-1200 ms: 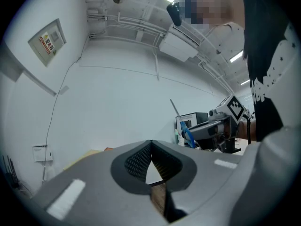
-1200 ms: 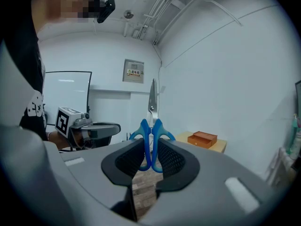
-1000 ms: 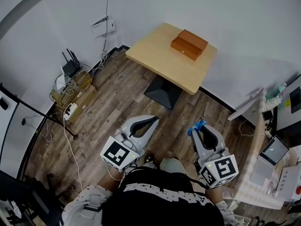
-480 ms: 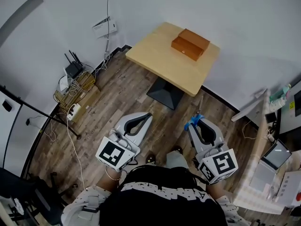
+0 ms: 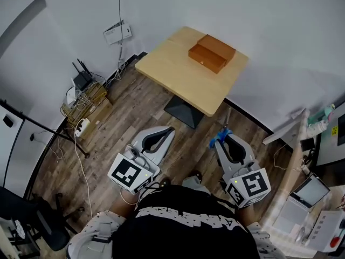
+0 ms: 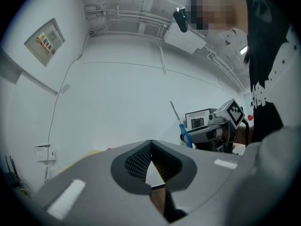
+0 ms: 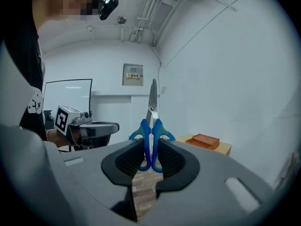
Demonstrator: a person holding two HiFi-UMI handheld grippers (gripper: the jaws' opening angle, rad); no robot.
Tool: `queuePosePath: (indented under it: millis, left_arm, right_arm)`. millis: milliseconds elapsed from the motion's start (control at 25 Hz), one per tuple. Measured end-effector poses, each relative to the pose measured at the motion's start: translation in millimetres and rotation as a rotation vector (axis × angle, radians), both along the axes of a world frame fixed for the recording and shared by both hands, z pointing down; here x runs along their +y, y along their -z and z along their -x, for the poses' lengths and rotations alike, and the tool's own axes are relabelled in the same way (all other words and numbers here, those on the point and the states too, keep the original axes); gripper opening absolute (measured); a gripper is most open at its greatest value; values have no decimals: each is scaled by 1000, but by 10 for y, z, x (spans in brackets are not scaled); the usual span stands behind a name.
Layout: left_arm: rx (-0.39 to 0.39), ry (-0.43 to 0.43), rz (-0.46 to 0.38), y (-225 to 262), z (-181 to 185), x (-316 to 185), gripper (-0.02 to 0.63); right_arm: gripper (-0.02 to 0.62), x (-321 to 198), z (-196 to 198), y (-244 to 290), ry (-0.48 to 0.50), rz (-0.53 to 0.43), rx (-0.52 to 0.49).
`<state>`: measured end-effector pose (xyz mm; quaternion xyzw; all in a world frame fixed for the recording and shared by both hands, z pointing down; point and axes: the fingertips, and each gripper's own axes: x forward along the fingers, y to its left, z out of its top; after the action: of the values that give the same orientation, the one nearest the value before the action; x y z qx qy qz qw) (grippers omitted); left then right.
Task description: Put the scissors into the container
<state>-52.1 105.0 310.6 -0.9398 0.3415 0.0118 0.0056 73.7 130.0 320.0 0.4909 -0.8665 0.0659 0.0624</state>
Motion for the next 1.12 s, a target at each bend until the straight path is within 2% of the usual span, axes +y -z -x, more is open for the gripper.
queuePosePath:
  millis: [160,400,560,800,1120]
  left_arm:
    - [11,11,13,7,-231,-89,2]
    - [-44,44,-26,27,-504,-202,2]
    - [-57,58,-23,20,-646,-245,2]
    - [-60,88,-16,-10,-783,-256,2]
    - [-124,140,12,-6,-770,-268,2]
  right_arm:
    - [104,-126,-246,-17,14,-2,-21]
    - [104,-283,-479,0,60,-14,-37]
    - [104,-366,-599,1,82,-15,-51]
    - [104,-450,-701,-90,127,-2,-66]
    - [104,-550,-678,-126,180,0,-84]
